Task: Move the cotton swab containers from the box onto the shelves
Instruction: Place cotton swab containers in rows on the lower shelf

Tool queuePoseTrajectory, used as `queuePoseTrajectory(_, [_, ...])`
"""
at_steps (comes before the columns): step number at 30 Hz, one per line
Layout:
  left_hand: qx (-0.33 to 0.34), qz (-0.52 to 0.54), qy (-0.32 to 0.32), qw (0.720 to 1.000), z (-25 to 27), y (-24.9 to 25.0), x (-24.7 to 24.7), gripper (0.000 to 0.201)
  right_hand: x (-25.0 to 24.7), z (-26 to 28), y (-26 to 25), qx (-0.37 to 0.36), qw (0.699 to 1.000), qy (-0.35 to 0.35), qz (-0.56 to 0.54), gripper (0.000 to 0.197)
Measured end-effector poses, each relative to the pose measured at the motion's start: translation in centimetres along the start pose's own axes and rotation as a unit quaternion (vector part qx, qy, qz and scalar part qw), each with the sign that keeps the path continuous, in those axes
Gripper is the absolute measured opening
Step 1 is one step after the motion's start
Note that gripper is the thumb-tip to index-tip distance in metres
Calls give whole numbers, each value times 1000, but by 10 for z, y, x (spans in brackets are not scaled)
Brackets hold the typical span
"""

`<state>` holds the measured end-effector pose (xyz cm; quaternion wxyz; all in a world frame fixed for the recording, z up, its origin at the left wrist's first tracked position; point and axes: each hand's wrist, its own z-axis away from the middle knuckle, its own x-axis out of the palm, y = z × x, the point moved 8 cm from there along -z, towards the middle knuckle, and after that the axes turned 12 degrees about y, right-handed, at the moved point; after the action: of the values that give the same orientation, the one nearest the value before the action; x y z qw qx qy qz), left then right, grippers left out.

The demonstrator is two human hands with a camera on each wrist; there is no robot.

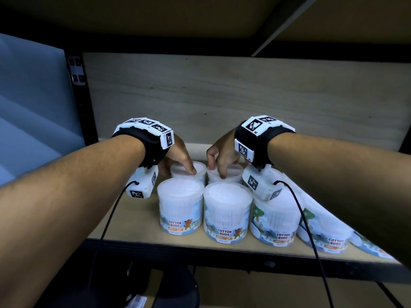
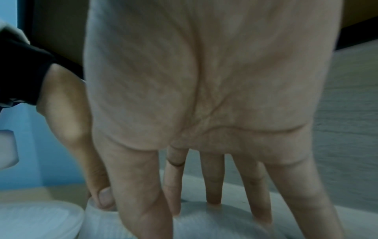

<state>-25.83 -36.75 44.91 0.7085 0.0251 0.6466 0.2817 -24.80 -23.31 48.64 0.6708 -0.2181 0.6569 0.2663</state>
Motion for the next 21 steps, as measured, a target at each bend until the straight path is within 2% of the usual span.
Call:
queuePoseTrajectory(4, [1,-11,-13,1000,4,-2,1,68,1,4,-3,-3,1000,-8,-5,44])
queuePoseTrajectory(12, [6,-14,-20,1000,9,-4,1,79,1,10,-5,-11,1000,-10,3,45])
queuePoseTrajectory(21, [13,-6,-32,999,15,-3,3,58,2,8,3,-10,1000,-10,-11,46])
